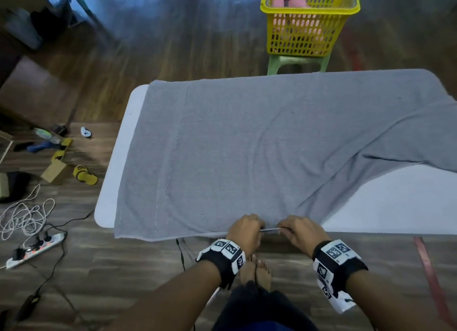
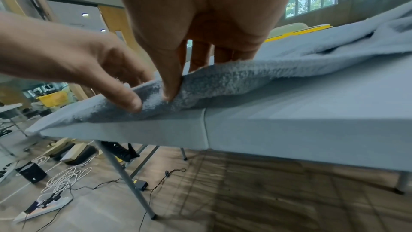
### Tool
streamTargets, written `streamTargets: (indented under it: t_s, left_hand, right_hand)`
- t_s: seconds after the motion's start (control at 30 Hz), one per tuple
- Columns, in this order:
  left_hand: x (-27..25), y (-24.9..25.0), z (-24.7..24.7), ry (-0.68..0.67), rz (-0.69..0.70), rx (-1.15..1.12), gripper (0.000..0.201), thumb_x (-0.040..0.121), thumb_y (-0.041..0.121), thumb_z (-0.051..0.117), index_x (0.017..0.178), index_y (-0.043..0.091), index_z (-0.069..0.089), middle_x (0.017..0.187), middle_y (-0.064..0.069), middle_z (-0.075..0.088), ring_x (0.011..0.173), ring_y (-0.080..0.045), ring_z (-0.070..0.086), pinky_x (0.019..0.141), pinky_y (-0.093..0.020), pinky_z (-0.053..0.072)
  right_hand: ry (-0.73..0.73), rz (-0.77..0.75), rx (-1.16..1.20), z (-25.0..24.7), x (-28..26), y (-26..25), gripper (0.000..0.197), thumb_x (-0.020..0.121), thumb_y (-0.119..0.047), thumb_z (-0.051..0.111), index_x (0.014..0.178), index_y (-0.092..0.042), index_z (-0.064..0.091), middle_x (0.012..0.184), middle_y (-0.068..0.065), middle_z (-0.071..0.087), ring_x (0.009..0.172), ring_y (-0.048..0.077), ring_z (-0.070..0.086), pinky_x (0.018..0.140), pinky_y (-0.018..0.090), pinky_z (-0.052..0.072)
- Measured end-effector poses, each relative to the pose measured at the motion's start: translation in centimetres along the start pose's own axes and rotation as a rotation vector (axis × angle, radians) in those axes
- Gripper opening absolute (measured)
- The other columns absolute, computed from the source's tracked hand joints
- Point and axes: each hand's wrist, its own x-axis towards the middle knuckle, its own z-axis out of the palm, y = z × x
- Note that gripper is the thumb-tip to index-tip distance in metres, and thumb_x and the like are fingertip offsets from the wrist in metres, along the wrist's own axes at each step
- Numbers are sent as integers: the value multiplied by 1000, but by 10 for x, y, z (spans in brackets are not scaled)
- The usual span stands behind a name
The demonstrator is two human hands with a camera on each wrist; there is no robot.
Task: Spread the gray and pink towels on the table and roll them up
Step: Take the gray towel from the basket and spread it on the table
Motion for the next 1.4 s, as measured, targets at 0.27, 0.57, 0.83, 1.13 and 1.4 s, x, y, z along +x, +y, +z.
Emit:
streamTargets:
  t_s: [0.27,0.57,0.83,1.13,1.4]
  left_hand:
    - [0,1,4,-73,-16,60,18,86,24,55,99,16,65,101,-6,64,95,-28,58,79,-37,46]
    - [55,86,30,-174,-53,43,25,80,17,53,101,19,66,105,-10,66,99,-34,60,83,-40,49]
    - [56,144,64,-2,-26,54,35,82,27,60,116,19,56,113,-4,57,103,-25,52,89,-38,42]
    - [73,191,70,2,-129,17,16,87,21,55,101,19,63,102,-4,63,98,-25,57,80,-33,42]
    - [137,245,82,-95,127,-35,25,82,23,62,106,16,61,105,-9,61,97,-30,56,78,-38,45]
  right_hand:
    - [50,115,-117,-27,-28,69,15,91,-31,55,100,-26,66,98,-2,65,96,22,61,81,32,41]
    - [45,-12,-54,-38,-43,115,21,66,-22,79,82,-26,66,81,-4,63,76,20,64,65,33,48]
    - [-65,-95,-19,-55,-79,174,22,93,-33,47,107,-27,64,108,-2,63,101,24,58,81,36,47]
    - [70,13,-92,-68,-91,249,11,71,-19,72,82,-22,68,83,4,66,82,30,64,74,39,47]
    - [47,-47,0,-70,-103,271,14,81,-14,64,93,-18,70,88,6,65,84,29,62,75,37,47]
